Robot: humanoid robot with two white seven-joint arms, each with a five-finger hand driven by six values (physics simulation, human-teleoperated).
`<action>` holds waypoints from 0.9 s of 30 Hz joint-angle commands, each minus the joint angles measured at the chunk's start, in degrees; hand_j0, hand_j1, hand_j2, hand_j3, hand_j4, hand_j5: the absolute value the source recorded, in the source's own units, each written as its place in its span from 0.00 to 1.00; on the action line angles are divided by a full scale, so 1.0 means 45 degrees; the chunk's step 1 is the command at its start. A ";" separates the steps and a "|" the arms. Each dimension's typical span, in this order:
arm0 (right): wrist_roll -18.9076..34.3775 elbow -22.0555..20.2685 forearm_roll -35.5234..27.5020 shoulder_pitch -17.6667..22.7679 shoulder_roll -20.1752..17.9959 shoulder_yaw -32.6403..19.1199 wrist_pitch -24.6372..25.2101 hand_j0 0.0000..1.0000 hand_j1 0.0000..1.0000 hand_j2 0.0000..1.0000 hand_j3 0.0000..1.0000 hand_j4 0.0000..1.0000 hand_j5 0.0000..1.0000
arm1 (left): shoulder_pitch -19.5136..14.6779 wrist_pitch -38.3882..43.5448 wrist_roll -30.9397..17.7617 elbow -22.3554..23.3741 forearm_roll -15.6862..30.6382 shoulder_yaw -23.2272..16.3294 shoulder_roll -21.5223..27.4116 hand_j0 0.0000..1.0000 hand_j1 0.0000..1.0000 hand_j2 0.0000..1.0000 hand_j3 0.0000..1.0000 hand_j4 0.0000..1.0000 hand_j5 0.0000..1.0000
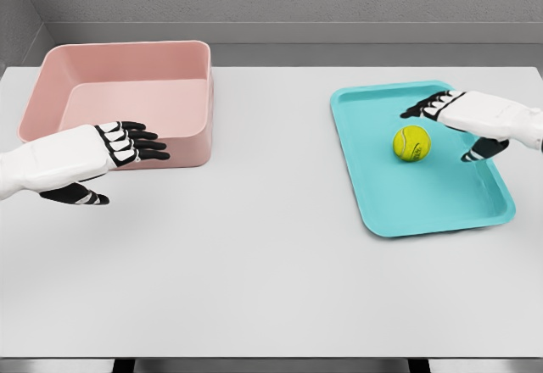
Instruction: Put the tennis from the blue tray into the pink basket with both arms
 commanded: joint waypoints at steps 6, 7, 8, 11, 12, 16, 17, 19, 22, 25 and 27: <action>0.0078 0.0757 0.0740 -0.0195 0.0803 0.0172 0.0089 1.00 1.00 1.00 1.00 1.00 1.00 | 0.0000 0.0008 0.0026 -0.0001 0.0070 0.0008 -0.0067 1.00 1.00 1.00 1.00 1.00 1.00; 0.0097 0.0933 0.0935 -0.0234 0.0959 0.0192 0.0089 1.00 1.00 1.00 1.00 1.00 1.00 | 0.0019 0.0008 0.0026 -0.0001 0.0070 0.0008 -0.0047 1.00 1.00 1.00 1.00 1.00 1.00; 0.0097 0.0991 0.1033 -0.0312 0.1037 0.0250 0.0089 1.00 1.00 1.00 1.00 1.00 1.00 | 0.0020 0.0008 0.0026 -0.0001 0.0070 0.0008 -0.0047 1.00 1.00 1.00 1.00 1.00 1.00; 0.0077 0.1655 0.1111 -0.0918 0.1526 0.1031 0.0089 1.00 1.00 1.00 1.00 1.00 1.00 | 0.0020 0.0008 0.0045 -0.0001 0.0070 0.0008 -0.0047 1.00 1.00 1.00 1.00 1.00 1.00; 0.0077 0.1831 0.1209 -0.1055 0.1682 0.1168 0.0108 1.00 1.00 1.00 1.00 1.00 1.00 | 0.0020 0.0008 0.0045 -0.0001 0.0070 0.0008 -0.0047 1.00 1.00 1.00 1.00 1.00 1.00; 0.0077 0.2007 0.1248 -0.1211 0.1819 0.1578 0.0128 1.00 1.00 1.00 1.00 1.00 1.00 | 0.0020 0.0008 0.0045 -0.0001 0.0070 0.0008 -0.0047 1.00 1.00 1.00 1.00 1.00 1.00; 0.0077 0.2027 0.1248 -0.1250 0.1838 0.1695 0.0147 1.00 1.00 1.00 1.00 1.00 1.00 | 0.0020 0.0008 0.0026 -0.0001 0.0070 0.0008 -0.0067 1.00 1.00 1.00 1.00 1.00 1.00; 0.0058 0.2202 0.1248 -0.1289 0.1897 0.1735 0.0147 1.00 1.00 1.00 1.00 1.00 1.00 | 0.0020 0.0008 0.0026 -0.0001 0.0070 0.0008 -0.0067 1.00 1.00 1.00 1.00 1.00 1.00; 0.0019 0.2417 0.1248 -0.1348 0.2034 0.1930 0.0147 1.00 1.00 1.00 1.00 1.00 1.00 | 0.0020 0.0008 0.0045 -0.0001 0.0070 0.0008 -0.0067 1.00 1.00 1.00 1.00 1.00 1.00; 0.0019 0.2808 0.1268 -0.1641 0.2190 0.2164 0.0147 1.00 1.00 1.00 1.00 1.00 1.00 | 0.0020 0.0008 0.0045 -0.0001 0.0070 0.0008 -0.0067 1.00 1.00 1.00 1.00 1.00 1.00; 0.0019 0.2866 0.1268 -0.1699 0.2268 0.2164 0.0147 1.00 1.00 1.00 1.00 1.00 1.00 | 0.0020 0.0008 0.0045 -0.0001 0.0070 0.0008 -0.0047 1.00 1.00 1.00 1.00 1.00 1.00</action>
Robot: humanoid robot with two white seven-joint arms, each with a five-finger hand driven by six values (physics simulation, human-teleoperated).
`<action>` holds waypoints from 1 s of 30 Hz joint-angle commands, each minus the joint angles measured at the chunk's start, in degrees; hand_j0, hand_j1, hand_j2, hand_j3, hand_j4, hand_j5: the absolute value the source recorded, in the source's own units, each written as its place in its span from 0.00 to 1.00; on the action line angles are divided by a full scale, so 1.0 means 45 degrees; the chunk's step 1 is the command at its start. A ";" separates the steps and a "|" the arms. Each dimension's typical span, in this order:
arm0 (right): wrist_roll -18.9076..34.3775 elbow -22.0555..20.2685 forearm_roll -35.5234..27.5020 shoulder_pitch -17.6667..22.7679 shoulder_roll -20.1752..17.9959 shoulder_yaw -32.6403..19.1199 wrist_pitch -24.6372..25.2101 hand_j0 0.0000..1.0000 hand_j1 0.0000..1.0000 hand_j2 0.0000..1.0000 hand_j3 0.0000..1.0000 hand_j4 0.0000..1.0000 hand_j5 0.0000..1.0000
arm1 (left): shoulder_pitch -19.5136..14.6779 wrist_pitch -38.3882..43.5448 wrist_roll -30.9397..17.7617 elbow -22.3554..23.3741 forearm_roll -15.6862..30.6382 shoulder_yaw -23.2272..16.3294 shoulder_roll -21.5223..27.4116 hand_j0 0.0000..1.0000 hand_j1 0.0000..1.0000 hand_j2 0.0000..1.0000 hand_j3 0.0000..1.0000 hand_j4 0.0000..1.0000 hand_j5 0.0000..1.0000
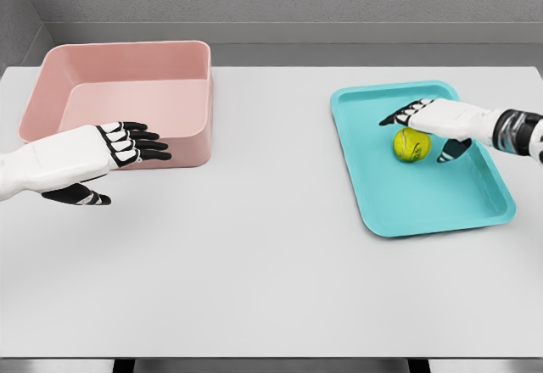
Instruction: Put the tennis from the blue tray into the pink basket with both arms
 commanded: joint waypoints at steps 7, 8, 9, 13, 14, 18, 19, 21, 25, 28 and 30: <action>-0.0007 0.0220 -0.0033 -0.0078 0.0191 0.0208 0.0018 0.95 0.95 0.95 0.95 0.95 0.95 | -0.0019 0.0008 0.0009 -0.0001 0.0086 0.0026 0.0008 1.00 1.00 1.00 1.00 1.00 1.00; -0.0007 0.0220 -0.0052 -0.0078 0.0191 0.0208 0.0018 0.94 0.94 0.94 0.94 0.94 0.94 | -0.0019 0.0008 0.0009 -0.0001 0.0086 0.0026 0.0008 1.00 1.00 1.00 1.00 1.00 1.00; -0.0007 0.0220 -0.0052 -0.0078 0.0191 0.0208 0.0018 0.94 0.94 0.94 0.94 0.94 0.94 | -0.0019 0.0008 0.0009 -0.0001 0.0086 0.0026 0.0008 1.00 1.00 1.00 1.00 1.00 1.00; -0.0046 0.0220 -0.0052 -0.0098 0.0191 0.0423 0.0057 0.91 0.91 0.91 0.91 0.91 0.91 | -0.0019 0.0008 0.0009 -0.0001 0.0067 0.0007 0.0028 1.00 1.00 1.00 1.00 1.00 1.00; -0.0046 0.0220 -0.0052 -0.0098 0.0191 0.0423 0.0057 0.90 0.90 0.90 0.90 0.90 0.90 | -0.0019 0.0008 0.0009 -0.0001 0.0086 0.0026 0.0008 1.00 1.00 1.00 1.00 1.00 1.00; -0.0046 0.0259 -0.0052 -0.0098 0.0191 0.0423 0.0057 0.86 0.86 0.86 0.86 0.86 0.86 | -0.0019 0.0008 -0.0011 0.0019 0.0067 0.0026 0.0008 1.00 1.00 1.00 1.00 1.00 1.00; -0.0046 0.0434 -0.0052 -0.0098 0.0191 0.0423 0.0057 0.86 0.86 0.86 0.86 0.86 0.86 | -0.0019 0.0008 0.0009 0.0019 0.0067 0.0026 0.0008 1.00 1.00 1.00 1.00 1.00 1.00; -0.0046 0.0474 -0.0052 -0.0117 0.0191 0.0423 0.0038 0.83 0.83 0.83 0.83 0.83 0.83 | -0.0019 0.0008 -0.0011 0.0019 0.0067 0.0007 0.0008 1.00 1.00 1.00 1.00 1.00 1.00; -0.0046 0.0474 -0.0052 -0.0117 0.0191 0.0423 0.0038 0.78 0.78 0.78 0.78 0.78 0.78 | -0.0019 0.0008 -0.0011 0.0019 0.0067 0.0007 0.0028 1.00 1.00 1.00 1.00 1.00 1.00; -0.0026 0.0474 -0.0052 -0.0117 0.0211 0.0442 0.0038 0.75 0.75 0.75 0.75 0.75 0.75 | -0.0019 0.0008 -0.0011 0.0019 0.0067 0.0007 0.0047 1.00 1.00 1.00 1.00 1.00 1.00; -0.0026 0.0474 -0.0052 -0.0117 0.0289 0.0442 0.0018 0.72 0.72 0.72 0.72 0.72 0.72 | -0.0019 0.0008 -0.0011 0.0019 0.0067 0.0026 0.0047 1.00 1.00 1.00 1.00 1.00 1.00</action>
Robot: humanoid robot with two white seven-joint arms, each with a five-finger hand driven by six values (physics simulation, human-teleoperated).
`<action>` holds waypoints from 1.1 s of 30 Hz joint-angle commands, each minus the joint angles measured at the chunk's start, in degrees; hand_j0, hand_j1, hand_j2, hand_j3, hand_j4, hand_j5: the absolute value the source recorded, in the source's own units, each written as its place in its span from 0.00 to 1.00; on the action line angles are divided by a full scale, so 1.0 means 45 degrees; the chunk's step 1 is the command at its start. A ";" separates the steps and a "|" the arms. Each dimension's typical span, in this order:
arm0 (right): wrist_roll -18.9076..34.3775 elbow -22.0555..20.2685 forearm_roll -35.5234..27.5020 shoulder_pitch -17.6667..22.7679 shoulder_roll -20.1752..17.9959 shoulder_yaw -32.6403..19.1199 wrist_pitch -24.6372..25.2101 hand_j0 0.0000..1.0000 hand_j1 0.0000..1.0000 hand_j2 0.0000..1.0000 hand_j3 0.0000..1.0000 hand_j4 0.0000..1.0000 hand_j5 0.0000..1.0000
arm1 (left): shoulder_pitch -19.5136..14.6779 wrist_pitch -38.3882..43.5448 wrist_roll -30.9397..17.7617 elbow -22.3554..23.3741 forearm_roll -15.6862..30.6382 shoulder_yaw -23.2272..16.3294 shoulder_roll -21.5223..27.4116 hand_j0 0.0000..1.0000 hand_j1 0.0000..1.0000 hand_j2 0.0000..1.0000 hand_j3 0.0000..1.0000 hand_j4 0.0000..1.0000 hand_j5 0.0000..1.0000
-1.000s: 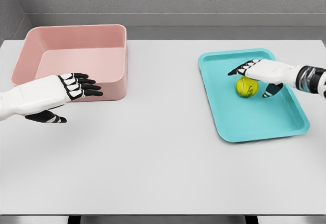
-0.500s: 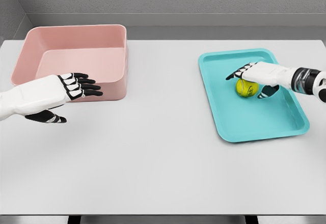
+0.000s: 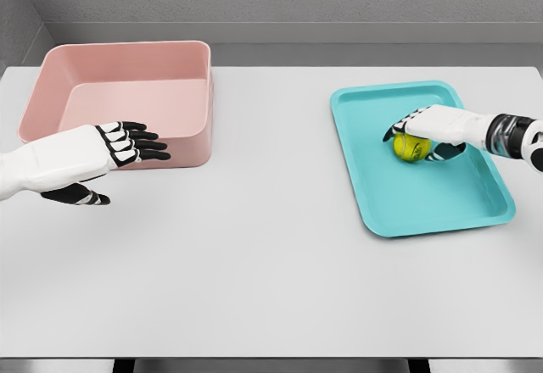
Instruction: Put the tennis from the blue tray into the pink basket with both arms
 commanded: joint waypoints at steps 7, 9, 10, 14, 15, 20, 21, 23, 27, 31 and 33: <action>0.0021 -0.0018 -0.0082 0.0000 0.0031 0.0011 -0.0071 0.67 0.67 0.67 0.67 0.67 0.67 | 0.0000 0.0008 0.0006 -0.0001 0.0085 -0.0003 0.0002 1.00 1.00 1.00 1.00 1.00 1.00; 0.0021 -0.0018 -0.0102 -0.0059 0.0031 0.0011 -0.0071 0.67 0.67 0.67 0.67 0.67 0.67 | -0.0019 0.0008 0.0006 -0.0001 0.0085 -0.0003 0.0002 1.00 1.00 1.00 1.00 1.00 1.00; 0.0002 -0.0018 -0.0121 -0.0059 0.0031 0.0011 -0.0090 0.67 0.67 0.67 0.67 0.67 0.67 | -0.0019 0.0008 -0.0013 -0.0001 0.0085 0.0016 0.0002 1.00 1.00 1.00 1.00 1.00 1.00; 0.0021 -0.0077 -0.0141 -0.0059 0.0012 0.0011 -0.0149 0.64 0.64 0.64 0.64 0.64 0.64 | -0.0117 0.0008 -0.0013 -0.0001 0.0105 0.0094 0.0099 1.00 1.00 1.00 1.00 1.00 1.00; 0.0021 -0.0096 -0.0141 -0.0078 0.0012 0.0011 -0.0149 0.64 0.64 0.64 0.64 0.64 0.64 | -0.0117 0.0008 -0.0013 -0.0001 0.0105 0.0133 0.0099 1.00 1.00 1.00 1.00 1.00 1.00; 0.0021 -0.0194 -0.0219 -0.0156 -0.0066 0.0011 -0.0188 0.62 0.62 0.62 0.62 0.62 0.62 | -0.0137 0.0008 -0.0013 -0.0020 0.0105 0.0172 0.0178 1.00 1.00 1.00 1.00 1.00 1.00; 0.0021 -0.0233 -0.0238 -0.0176 -0.0105 0.0011 -0.0188 0.62 0.62 0.62 0.62 0.62 0.62 | -0.0156 0.0008 -0.0013 -0.0020 0.0124 0.0192 0.0334 1.00 1.00 1.00 1.00 1.00 1.00; 0.0021 -0.0252 -0.0238 -0.0234 -0.0125 0.0011 -0.0188 0.62 0.62 0.62 0.62 0.62 0.62 | -0.0254 0.0008 -0.0013 -0.0020 0.0144 0.0192 0.0353 1.00 1.00 1.00 1.00 1.00 1.00; 0.0041 -0.0721 -0.0414 -0.0352 -0.0164 0.0031 -0.0188 0.61 0.61 0.61 0.61 0.61 0.61 | -0.0234 0.0008 -0.0013 -0.0020 0.0163 0.0172 0.0627 1.00 1.00 1.00 1.00 1.00 1.00; 0.0041 -0.0955 -0.0414 -0.0410 -0.0203 0.0011 -0.0188 0.61 0.61 0.61 0.61 0.61 0.61 | -0.0234 0.0008 -0.0013 -0.0020 0.0163 0.0172 0.0627 1.00 1.00 1.00 1.00 1.00 1.00; 0.0041 -0.1209 -0.0434 -0.0410 -0.0320 0.0031 -0.0188 0.61 0.61 0.61 0.61 0.61 0.61 | -0.0234 0.0008 -0.0013 -0.0020 0.0163 0.0172 0.0627 1.00 1.00 1.00 1.00 1.00 1.00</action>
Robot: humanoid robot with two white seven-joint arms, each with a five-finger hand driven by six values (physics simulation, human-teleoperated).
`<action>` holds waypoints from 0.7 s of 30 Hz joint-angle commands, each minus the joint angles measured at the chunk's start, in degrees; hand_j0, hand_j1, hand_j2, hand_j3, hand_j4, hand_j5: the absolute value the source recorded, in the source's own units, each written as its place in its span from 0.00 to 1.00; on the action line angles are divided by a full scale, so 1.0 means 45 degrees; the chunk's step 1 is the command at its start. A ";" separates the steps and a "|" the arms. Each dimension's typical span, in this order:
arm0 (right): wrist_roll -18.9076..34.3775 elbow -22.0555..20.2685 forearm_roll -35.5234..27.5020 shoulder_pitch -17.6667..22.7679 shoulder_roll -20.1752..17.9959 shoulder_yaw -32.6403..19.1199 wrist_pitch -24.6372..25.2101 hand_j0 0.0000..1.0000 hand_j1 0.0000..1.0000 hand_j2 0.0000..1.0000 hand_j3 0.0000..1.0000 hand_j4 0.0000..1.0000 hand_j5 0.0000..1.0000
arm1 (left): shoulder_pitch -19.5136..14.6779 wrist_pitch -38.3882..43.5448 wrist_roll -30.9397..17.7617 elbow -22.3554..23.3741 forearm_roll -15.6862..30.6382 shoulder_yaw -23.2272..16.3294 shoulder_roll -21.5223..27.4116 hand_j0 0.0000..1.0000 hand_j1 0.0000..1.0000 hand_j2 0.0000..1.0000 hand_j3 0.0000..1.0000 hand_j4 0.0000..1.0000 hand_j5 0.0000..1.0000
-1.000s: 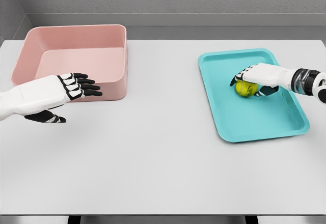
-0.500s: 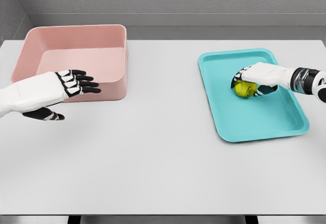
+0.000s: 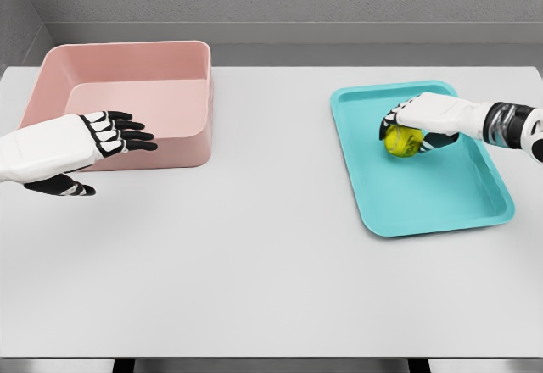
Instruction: Put the tennis from the blue tray into the pink basket with both arms
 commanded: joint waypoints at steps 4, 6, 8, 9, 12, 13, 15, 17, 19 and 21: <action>-0.0004 -0.0673 -0.0137 0.0000 -0.0246 -0.0005 0.0018 0.61 0.61 0.61 0.61 0.61 0.61 | 0.0019 0.0008 0.0007 -0.0001 0.0086 0.0009 0.0127 1.00 1.00 1.00 1.00 1.00 1.00; -0.0004 -0.1025 -0.0137 0.0000 -0.0383 -0.0005 0.0018 0.60 0.60 0.60 0.60 0.60 0.60 | 0.0019 0.0008 0.0026 -0.0001 0.0105 0.0009 0.0127 1.00 1.00 1.00 1.00 1.00 1.00; -0.0004 -0.1240 -0.0137 0.0000 -0.0383 -0.0005 0.0018 0.60 0.60 0.60 0.60 0.60 0.60 | 0.0058 0.0008 0.0045 -0.0001 0.0125 0.0009 0.0127 1.00 1.00 1.00 1.00 1.00 1.00; -0.0004 -0.1279 -0.0137 0.0000 -0.0383 -0.0005 0.0018 0.59 0.59 0.59 0.59 0.59 0.59 | 0.0078 0.0008 0.0026 -0.0001 0.0125 0.0008 0.0127 1.00 1.00 1.00 1.00 1.00 1.00; -0.0004 -0.1708 -0.0137 0.0000 -0.0383 -0.0005 0.0018 0.59 0.59 0.59 0.59 0.59 0.59 | 0.0078 0.0008 0.0045 -0.0001 0.0125 -0.0011 0.0127 1.00 1.00 1.00 1.00 1.00 1.00; -0.0004 -0.1806 -0.0137 0.0000 -0.0383 -0.0005 -0.0001 0.59 0.59 0.59 0.59 0.59 0.59 | 0.0078 0.0008 0.0026 -0.0001 0.0125 -0.0011 0.0127 1.00 1.00 1.00 1.00 1.00 1.00; -0.0004 -0.2138 -0.0137 0.0000 -0.0383 0.0073 0.0018 0.59 0.59 0.59 0.59 0.59 0.59 | 0.0078 0.0008 0.0046 -0.0001 0.0125 -0.0011 0.0127 1.00 1.00 1.00 1.00 1.00 1.00; 0.0016 -0.2353 -0.0137 0.0000 -0.0383 0.0073 -0.0001 0.59 0.59 0.59 0.59 0.59 0.59 | 0.0078 0.0008 0.0007 -0.0001 0.0086 -0.0030 0.0341 1.00 1.00 1.00 1.00 1.00 1.00; 0.0016 -0.2665 -0.0137 0.0000 -0.0403 0.0073 -0.0001 0.59 0.59 0.59 0.59 0.59 0.59 | 0.0078 0.0008 0.0026 -0.0001 0.0144 -0.0011 0.0342 1.00 1.00 1.00 1.00 1.00 1.00; 0.0016 -0.2822 -0.0137 0.0000 -0.0403 0.0073 0.0018 0.59 0.59 0.59 0.59 0.59 0.59 | 0.0078 0.0008 0.0007 -0.0001 0.0164 0.0009 0.0342 1.00 1.00 1.00 1.00 1.00 1.00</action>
